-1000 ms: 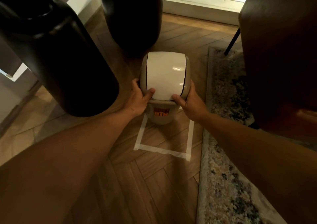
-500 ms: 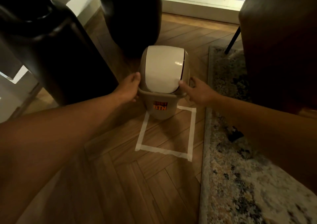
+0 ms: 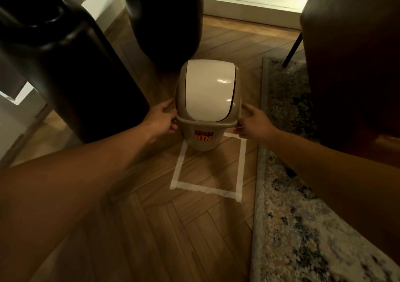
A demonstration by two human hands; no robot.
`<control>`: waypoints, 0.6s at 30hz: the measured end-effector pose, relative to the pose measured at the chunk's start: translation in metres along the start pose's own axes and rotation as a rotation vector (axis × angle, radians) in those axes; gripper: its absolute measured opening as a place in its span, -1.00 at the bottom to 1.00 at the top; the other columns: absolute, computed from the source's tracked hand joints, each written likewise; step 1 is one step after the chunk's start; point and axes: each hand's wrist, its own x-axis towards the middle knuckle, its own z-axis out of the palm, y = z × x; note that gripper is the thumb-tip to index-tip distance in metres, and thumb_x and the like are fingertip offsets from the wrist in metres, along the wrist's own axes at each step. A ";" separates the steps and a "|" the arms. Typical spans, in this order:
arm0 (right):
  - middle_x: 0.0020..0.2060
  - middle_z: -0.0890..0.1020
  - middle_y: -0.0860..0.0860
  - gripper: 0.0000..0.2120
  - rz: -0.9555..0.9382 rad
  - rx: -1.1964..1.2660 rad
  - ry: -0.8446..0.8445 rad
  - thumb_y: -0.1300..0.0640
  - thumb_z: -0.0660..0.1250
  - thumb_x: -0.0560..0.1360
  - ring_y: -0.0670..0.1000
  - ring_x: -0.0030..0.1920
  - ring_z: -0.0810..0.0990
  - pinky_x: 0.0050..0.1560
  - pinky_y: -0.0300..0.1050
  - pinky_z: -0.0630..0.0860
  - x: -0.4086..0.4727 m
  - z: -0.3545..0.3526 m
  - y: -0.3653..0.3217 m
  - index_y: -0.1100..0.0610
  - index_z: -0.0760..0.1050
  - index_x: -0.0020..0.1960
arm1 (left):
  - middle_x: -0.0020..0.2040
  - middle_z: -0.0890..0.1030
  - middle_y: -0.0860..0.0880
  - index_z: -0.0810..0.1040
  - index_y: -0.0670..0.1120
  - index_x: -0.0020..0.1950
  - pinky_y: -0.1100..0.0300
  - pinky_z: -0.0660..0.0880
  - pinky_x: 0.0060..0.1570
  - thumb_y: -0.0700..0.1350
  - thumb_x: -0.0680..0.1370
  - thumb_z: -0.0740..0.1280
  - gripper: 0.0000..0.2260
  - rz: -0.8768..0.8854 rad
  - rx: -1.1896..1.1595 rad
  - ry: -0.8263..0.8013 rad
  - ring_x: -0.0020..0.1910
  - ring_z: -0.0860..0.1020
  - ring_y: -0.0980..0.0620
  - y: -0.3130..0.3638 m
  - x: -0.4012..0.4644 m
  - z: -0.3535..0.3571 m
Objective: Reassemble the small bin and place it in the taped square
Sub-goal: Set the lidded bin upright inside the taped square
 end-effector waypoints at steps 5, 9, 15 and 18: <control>-0.15 0.69 0.09 -0.45 0.041 -0.031 0.036 0.27 0.25 0.67 0.12 -0.21 0.65 -0.27 -0.06 0.56 -0.014 -0.006 0.009 0.02 0.22 0.61 | -0.08 0.66 -0.10 0.19 0.14 0.61 0.24 0.59 -0.32 -0.12 0.67 0.26 -0.46 0.016 0.019 -0.062 -0.25 0.64 0.04 -0.003 -0.021 0.004; -0.09 0.69 0.07 -0.46 0.076 -0.044 0.046 0.26 0.30 0.65 0.08 -0.26 0.69 -0.22 -0.03 0.60 -0.027 -0.011 0.025 0.04 0.25 0.58 | -0.04 0.67 -0.13 0.20 0.11 0.62 0.18 0.61 -0.24 -0.15 0.66 0.27 -0.45 0.041 0.030 -0.092 -0.20 0.65 -0.01 -0.005 -0.040 0.007; -0.10 0.69 0.11 -0.48 0.079 -0.024 0.060 0.28 0.32 0.63 -0.05 -0.43 0.68 -0.27 -0.05 0.61 -0.056 -0.021 0.046 0.07 0.31 0.55 | -0.13 0.63 -0.12 0.25 -0.04 0.60 0.14 0.58 -0.28 -0.23 0.66 0.26 -0.49 0.023 0.015 -0.126 -0.28 0.60 -0.01 -0.010 -0.068 0.014; -0.12 0.70 0.11 -0.53 0.065 -0.028 0.053 0.27 0.31 0.64 -0.06 -0.43 0.68 -0.28 -0.06 0.64 -0.071 -0.028 0.051 0.10 0.35 0.52 | -0.13 0.65 -0.12 0.24 -0.08 0.60 0.17 0.58 -0.32 -0.22 0.67 0.25 -0.50 0.025 0.094 -0.150 -0.29 0.60 0.00 -0.018 -0.081 0.011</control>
